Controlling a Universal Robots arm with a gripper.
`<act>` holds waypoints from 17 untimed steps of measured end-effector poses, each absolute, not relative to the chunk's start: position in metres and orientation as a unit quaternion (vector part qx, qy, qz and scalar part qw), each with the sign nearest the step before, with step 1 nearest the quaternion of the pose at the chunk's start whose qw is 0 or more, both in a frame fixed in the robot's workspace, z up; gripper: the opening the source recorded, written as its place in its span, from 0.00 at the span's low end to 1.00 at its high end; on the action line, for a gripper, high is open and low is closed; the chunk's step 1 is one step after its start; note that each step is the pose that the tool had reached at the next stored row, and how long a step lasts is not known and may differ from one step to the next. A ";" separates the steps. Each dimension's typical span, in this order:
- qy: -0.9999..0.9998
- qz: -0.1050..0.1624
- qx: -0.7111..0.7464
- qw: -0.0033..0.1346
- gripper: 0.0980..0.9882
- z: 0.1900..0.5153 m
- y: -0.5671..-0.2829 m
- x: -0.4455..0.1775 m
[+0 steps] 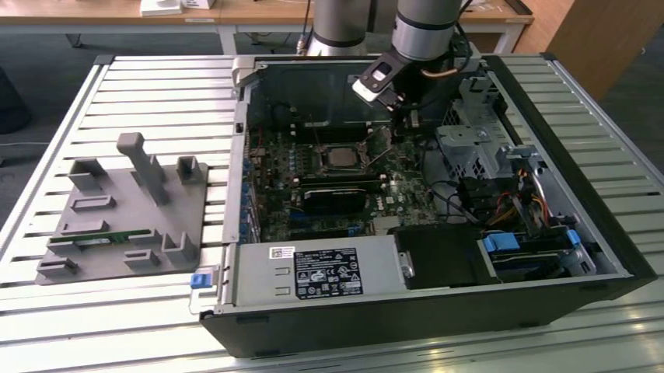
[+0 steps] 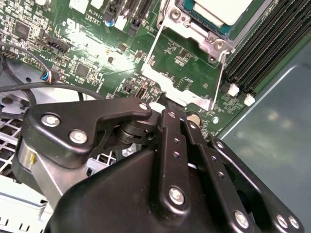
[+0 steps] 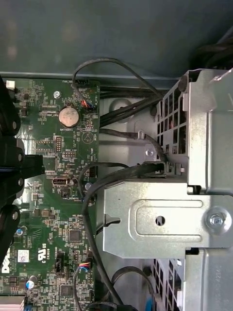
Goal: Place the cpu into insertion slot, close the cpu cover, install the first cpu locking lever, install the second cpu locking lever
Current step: 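Close the cpu cover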
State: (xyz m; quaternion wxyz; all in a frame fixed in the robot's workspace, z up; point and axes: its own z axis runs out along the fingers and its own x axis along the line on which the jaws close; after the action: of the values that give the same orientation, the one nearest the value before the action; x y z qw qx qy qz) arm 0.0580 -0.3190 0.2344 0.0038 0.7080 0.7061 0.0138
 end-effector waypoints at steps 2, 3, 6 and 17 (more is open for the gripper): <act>0.706 0.014 0.708 0.004 0.01 0.234 -0.319 0.057; 0.706 0.014 0.708 0.004 0.01 0.234 -0.319 0.056; 0.706 0.014 0.708 0.004 0.01 0.234 -0.319 0.055; 0.706 0.014 0.708 0.004 0.01 0.234 -0.319 0.051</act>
State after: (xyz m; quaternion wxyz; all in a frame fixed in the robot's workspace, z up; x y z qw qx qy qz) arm 0.0509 -0.3190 0.2344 0.0037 0.7080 0.7061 0.0138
